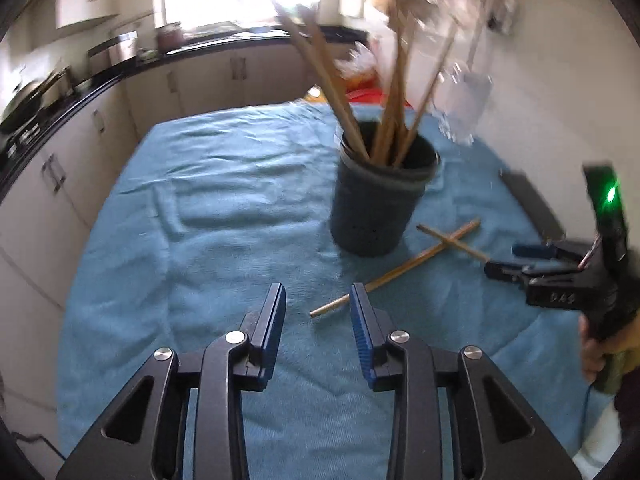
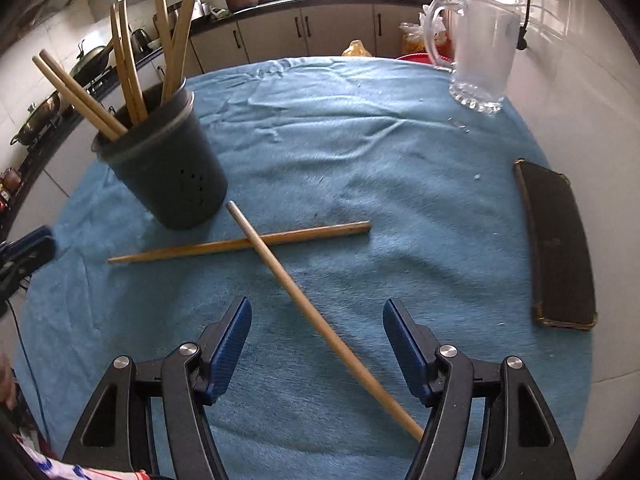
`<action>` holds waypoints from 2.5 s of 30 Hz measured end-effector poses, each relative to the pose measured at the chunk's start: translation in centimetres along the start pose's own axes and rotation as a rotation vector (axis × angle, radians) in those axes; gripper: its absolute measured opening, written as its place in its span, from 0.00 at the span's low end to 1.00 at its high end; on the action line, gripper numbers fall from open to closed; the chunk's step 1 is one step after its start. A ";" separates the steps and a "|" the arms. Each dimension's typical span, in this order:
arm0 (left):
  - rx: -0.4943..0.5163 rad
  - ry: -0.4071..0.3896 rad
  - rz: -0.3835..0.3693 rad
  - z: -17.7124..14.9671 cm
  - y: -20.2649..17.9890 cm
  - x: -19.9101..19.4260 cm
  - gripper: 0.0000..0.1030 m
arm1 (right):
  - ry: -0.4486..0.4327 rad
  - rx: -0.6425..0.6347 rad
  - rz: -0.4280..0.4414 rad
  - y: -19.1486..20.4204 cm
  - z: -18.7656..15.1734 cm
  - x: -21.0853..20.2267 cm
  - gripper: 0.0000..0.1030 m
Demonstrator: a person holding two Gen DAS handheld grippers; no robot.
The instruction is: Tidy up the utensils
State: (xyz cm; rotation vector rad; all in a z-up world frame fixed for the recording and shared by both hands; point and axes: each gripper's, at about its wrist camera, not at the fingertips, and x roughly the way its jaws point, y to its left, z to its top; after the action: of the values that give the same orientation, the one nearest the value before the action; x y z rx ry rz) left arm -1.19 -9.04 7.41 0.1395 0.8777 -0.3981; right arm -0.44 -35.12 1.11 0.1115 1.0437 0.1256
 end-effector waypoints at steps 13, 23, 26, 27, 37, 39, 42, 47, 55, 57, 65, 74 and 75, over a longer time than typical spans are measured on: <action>0.134 0.121 -0.044 0.3 -2.2 7.1 0.31 | 0.001 -0.005 -0.015 0.2 -0.6 0.6 0.71; 0.124 0.159 -0.020 -1.2 -3.5 5.6 0.09 | 0.006 0.004 -0.036 0.5 -1.2 0.1 0.35; 0.103 0.166 -0.028 -1.9 -3.8 4.9 0.08 | 0.008 0.013 -0.038 0.6 -1.6 -0.2 0.28; 0.096 0.168 -0.027 -2.2 -3.9 4.6 0.08 | 0.010 0.020 -0.033 0.6 -1.8 -0.3 0.26; 0.082 0.175 0.008 -4.2 -4.6 3.0 0.07 | 0.021 0.028 -0.005 1.9 -3.7 -1.2 0.21; 0.074 0.175 0.011 -4.5 -4.6 2.6 0.07 | 0.022 0.055 0.017 1.9 -4.1 -1.4 0.20; 0.063 0.176 0.010 -5.0 -4.5 2.3 0.07 | 0.025 0.104 0.046 1.3 -4.4 -1.6 0.18; 0.050 0.177 0.007 -5.8 -4.6 1.6 0.07 | 0.034 0.229 0.117 -0.2 -5.4 -2.1 0.16; 0.014 0.195 -0.027 -7.7 -4.8 0.0 0.06 | 0.036 0.354 0.182 -1.7 -8.2 -3.5 0.13; 0.014 0.198 -0.018 -8.2 -4.9 -0.4 0.06 | 0.035 0.358 0.182 -1.5 -8.7 -4.0 0.12; 0.002 0.178 0.036 -9.3 -5.1 -2.0 0.09 | -0.060 0.195 0.009 0.1 -9.2 -6.5 0.28; -0.021 -0.140 0.265 -7.3 -4.7 -8.7 0.82 | -0.205 0.182 0.015 1.8 -7.4 -9.8 0.47; -0.025 -0.198 0.300 -7.0 -4.8 -9.9 0.89 | -0.220 0.180 0.016 2.3 -7.2 -10.1 0.47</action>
State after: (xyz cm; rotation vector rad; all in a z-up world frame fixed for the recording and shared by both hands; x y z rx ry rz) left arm -13.78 -8.67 10.81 0.2020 0.6534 -0.1180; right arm -11.78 -34.23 6.53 0.2905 0.8326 0.0322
